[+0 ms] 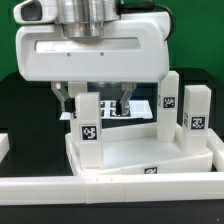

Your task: Assemble desk

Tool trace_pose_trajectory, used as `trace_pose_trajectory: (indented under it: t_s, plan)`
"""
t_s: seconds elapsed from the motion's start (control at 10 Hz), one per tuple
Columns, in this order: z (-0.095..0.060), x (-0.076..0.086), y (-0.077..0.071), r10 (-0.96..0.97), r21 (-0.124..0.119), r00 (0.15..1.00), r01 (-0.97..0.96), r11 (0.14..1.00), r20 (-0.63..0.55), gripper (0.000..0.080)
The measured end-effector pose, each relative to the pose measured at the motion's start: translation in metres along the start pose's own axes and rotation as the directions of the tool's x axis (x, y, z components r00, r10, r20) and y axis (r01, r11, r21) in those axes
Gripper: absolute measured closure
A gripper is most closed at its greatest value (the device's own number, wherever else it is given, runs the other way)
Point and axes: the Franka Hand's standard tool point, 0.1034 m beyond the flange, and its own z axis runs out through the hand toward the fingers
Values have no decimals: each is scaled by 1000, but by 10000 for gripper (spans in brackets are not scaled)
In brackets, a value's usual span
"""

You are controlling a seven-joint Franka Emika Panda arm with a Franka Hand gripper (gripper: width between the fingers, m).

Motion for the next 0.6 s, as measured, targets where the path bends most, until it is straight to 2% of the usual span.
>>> trace_pose_trajectory:
  t_s: [0.1,0.3,0.4,0.5,0.6]
  plan:
    - [1,-1,0,12,-1,1000,-12,1000,3,151]
    - [1,-1,1,30,-1,1000,-30,1000,3,394]
    - [1,-1,1,58,-1,998,-58,998,4,394]
    - [1,-1,0,152,0,988,-152,988,4,513]
    - [1,-1,0,223,0,975,-223,975,4,513]
